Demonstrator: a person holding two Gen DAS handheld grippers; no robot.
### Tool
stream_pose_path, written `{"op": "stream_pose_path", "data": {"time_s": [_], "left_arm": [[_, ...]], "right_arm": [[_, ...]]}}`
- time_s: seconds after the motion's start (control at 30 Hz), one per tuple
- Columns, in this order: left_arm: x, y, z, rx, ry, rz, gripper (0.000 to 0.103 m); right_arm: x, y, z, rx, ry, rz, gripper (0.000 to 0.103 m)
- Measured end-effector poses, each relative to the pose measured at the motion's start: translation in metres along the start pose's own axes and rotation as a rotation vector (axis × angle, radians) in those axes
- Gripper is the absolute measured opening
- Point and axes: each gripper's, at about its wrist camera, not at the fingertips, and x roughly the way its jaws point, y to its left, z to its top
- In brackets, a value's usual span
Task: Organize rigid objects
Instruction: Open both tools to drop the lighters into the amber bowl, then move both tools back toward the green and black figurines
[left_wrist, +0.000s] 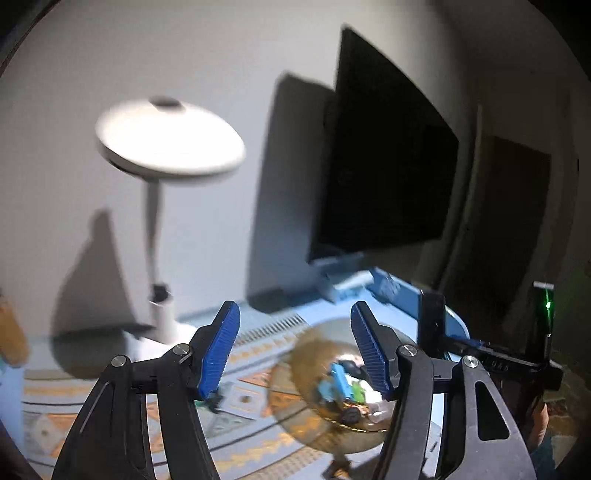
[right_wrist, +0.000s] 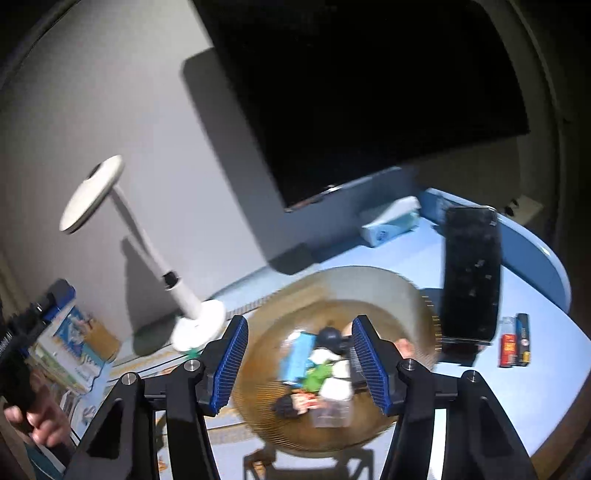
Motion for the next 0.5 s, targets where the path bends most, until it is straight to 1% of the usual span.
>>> {"op": "stream_pose_path", "data": {"time_s": [0.13, 0.27, 0.37, 0.5], "left_arm": [[-0.046, 0.016, 0.004, -0.013, -0.063, 0.05, 0.061], [-0.079, 0.032, 0.001, -0.033, -0.106, 0.097, 0.061], [-0.092, 0.048, -0.005, -0.06, -0.114, 0.121, 0.061], [-0.103, 0.067, -0.013, -0.079, -0.108, 0.17, 0.061]], "right_arm": [[0.002, 0.035, -0.006, -0.056, 0.016, 0.055, 0.058], [0.01, 0.07, -0.018, -0.114, 0.062, 0.108, 0.058], [0.018, 0.098, -0.03, -0.171, 0.101, 0.138, 0.058], [0.025, 0.129, -0.044, -0.265, 0.132, 0.146, 0.058]]}}
